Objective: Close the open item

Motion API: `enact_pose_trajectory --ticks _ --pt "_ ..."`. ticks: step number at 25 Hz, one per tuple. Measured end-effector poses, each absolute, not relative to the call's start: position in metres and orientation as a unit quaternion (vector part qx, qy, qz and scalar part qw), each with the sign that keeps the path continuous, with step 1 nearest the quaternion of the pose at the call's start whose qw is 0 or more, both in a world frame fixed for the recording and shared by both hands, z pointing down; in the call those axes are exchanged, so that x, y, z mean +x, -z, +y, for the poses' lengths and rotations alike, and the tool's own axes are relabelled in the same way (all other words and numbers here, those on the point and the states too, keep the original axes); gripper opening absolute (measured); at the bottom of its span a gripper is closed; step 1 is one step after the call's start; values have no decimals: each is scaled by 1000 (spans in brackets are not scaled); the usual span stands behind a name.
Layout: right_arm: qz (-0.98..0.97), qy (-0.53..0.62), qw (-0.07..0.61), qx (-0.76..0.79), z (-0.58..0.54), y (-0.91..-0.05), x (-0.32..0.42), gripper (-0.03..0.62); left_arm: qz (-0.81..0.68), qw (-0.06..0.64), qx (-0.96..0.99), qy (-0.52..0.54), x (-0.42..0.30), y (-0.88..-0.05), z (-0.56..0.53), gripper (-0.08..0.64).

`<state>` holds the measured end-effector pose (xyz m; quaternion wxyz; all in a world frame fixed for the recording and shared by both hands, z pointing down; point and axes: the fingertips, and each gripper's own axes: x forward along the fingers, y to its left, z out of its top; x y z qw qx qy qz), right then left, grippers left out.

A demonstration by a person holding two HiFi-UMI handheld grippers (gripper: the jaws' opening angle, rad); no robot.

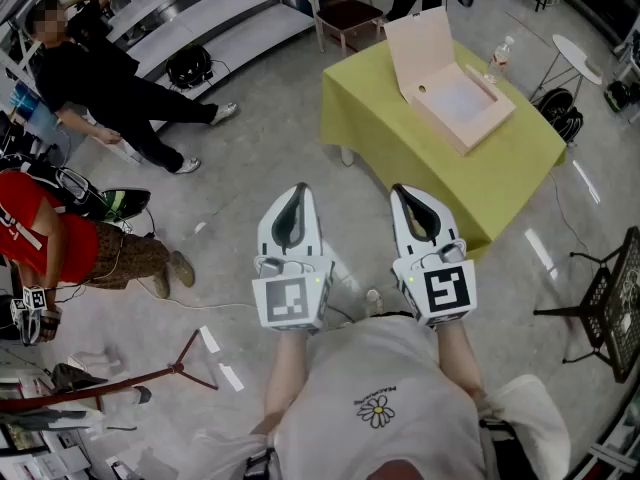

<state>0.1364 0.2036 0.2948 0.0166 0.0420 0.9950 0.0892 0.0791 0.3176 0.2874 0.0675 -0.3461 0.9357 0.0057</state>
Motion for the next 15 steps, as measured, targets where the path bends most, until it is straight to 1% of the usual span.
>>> enact_pose_trajectory --ticks 6,10,15 --pt "995 -91 11 42 196 -298 139 11 938 59 -340 19 78 -292 316 14" --pt "995 -92 11 41 194 -299 138 11 937 57 -345 2 76 -297 314 14" --pt "998 -63 -2 31 182 -304 136 11 937 48 -346 -1 71 -300 309 14"
